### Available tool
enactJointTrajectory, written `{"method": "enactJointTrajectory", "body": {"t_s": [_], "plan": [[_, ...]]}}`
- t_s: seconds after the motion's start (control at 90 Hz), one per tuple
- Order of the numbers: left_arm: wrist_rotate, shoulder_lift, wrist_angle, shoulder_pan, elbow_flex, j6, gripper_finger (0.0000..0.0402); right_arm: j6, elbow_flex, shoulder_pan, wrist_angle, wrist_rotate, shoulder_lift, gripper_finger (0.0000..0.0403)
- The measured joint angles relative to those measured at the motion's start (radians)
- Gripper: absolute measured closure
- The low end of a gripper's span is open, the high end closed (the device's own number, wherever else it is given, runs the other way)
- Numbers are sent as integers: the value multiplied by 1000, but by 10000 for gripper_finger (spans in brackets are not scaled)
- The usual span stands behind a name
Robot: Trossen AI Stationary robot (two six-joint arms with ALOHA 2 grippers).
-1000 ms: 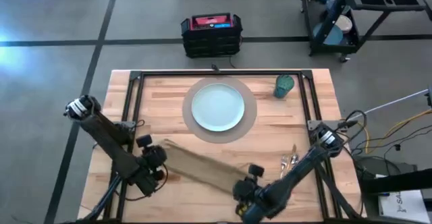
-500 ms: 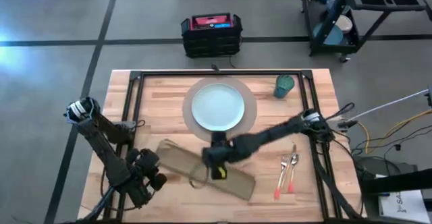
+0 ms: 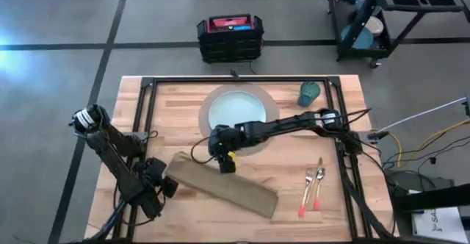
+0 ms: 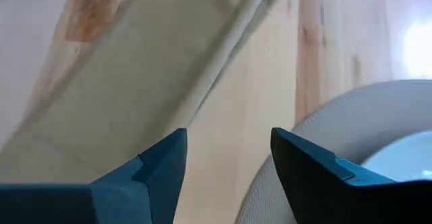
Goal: Set table place
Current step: Fold the brown table napkin
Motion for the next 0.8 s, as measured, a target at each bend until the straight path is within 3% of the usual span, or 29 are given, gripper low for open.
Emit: {"method": "enactJointTrajectory", "body": {"t_s": [0.156, 0.356, 0.611, 0.8], "plan": [[0, -56, 169, 35, -126, -6, 109, -36, 0, -44, -3, -60, -1, 203], [-19, -101, 369, 82, -260, -6, 117, -75, 0, -83, -50, -107, -14, 203], [-20, -108, 400, 139, -269, 0, 207, -149, 0, -129, -79, -104, -25, 203], [-148, -103, 502, 144, -228, 14, 288, -171, 3, -195, -45, -104, -30, 203]]}}
